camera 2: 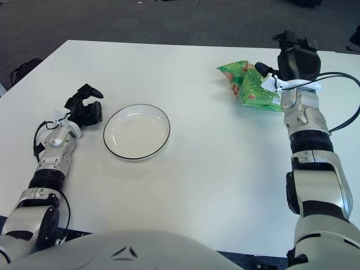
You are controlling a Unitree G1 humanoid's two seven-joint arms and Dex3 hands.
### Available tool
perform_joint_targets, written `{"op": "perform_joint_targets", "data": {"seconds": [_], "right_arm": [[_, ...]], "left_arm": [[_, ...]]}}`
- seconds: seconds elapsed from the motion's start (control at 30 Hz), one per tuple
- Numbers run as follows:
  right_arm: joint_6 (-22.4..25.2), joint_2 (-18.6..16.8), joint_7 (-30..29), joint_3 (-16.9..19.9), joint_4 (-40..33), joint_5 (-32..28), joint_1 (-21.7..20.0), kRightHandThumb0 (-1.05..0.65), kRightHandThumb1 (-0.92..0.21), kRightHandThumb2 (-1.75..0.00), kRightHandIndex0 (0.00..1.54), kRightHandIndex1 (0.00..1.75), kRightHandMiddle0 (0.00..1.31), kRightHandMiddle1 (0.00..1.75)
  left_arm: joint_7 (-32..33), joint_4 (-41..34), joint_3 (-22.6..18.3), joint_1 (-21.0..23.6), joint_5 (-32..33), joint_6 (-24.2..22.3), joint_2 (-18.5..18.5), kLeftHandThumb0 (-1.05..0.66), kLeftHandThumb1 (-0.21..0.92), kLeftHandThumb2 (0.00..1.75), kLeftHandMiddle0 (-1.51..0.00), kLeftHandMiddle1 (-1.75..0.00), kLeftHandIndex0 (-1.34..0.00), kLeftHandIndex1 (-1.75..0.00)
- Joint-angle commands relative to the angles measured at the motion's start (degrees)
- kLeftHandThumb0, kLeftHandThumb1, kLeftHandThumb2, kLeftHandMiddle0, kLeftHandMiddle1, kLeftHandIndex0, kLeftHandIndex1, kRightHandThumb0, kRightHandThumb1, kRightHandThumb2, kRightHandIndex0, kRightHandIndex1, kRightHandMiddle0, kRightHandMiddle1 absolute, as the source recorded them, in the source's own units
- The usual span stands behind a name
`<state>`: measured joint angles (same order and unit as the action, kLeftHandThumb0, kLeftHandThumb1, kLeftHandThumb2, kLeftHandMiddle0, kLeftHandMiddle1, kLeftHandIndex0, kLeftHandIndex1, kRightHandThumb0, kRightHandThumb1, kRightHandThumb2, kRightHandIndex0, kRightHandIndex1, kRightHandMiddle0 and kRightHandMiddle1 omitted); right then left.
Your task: Put the snack into the plate.
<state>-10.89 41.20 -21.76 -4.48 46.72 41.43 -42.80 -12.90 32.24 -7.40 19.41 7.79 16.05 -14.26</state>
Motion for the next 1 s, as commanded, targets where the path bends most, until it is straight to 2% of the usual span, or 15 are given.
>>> {"op": "perform_joint_targets", "data": {"seconds": [0.0, 0.2, 0.5, 0.7, 0.97], "right_arm": [[0.0, -0.5, 0.3, -1.3, 4.8, -1.4, -2.0, -1.04, -0.92, -1.07, 0.0, 0.09, 0.0, 0.45], [0.5, -1.7, 1.5, -2.7, 9.9, -3.3, -4.1, -1.05, -0.92, -1.08, 0.0, 0.01, 0.0, 0.32], [1.7, -4.3, 8.7, -4.2, 14.2, -7.1, -4.6, -1.05, -0.92, -1.08, 0.0, 0.0, 0.0, 0.12], [1.7, -5.0, 10.2, -5.1, 15.9, -8.3, -5.2, -1.05, -0.92, -1.08, 0.0, 0.0, 0.0, 0.09], [0.6, -5.9, 10.8, -5.8, 17.4, -9.7, -6.4, -1.05, -0.92, -1.06, 0.0, 0.0, 0.0, 0.15]], "left_arm": [[0.3, 3.2, 0.7, -3.3, -1.9, -1.9, 0.0, -0.43, 0.48, 1.11, -1.18, -1.75, -0.48, -1.75], [0.0, 3.2, 0.5, -3.3, -1.4, -2.2, 0.0, -0.43, 0.49, 1.11, -1.17, -1.75, -0.48, -1.75], [0.4, 2.7, 0.5, -3.5, -1.7, -1.9, 0.2, -0.43, 0.49, 1.1, -1.17, -1.75, -0.48, -1.75], [0.3, 2.5, 0.5, -3.8, -1.5, -1.7, 0.3, -0.43, 0.49, 1.1, -1.17, -1.75, -0.48, -1.75], [0.2, 2.2, 0.4, -3.9, -1.3, -2.1, 0.3, -0.43, 0.48, 1.11, -1.17, -1.75, -0.48, -1.75]]}}
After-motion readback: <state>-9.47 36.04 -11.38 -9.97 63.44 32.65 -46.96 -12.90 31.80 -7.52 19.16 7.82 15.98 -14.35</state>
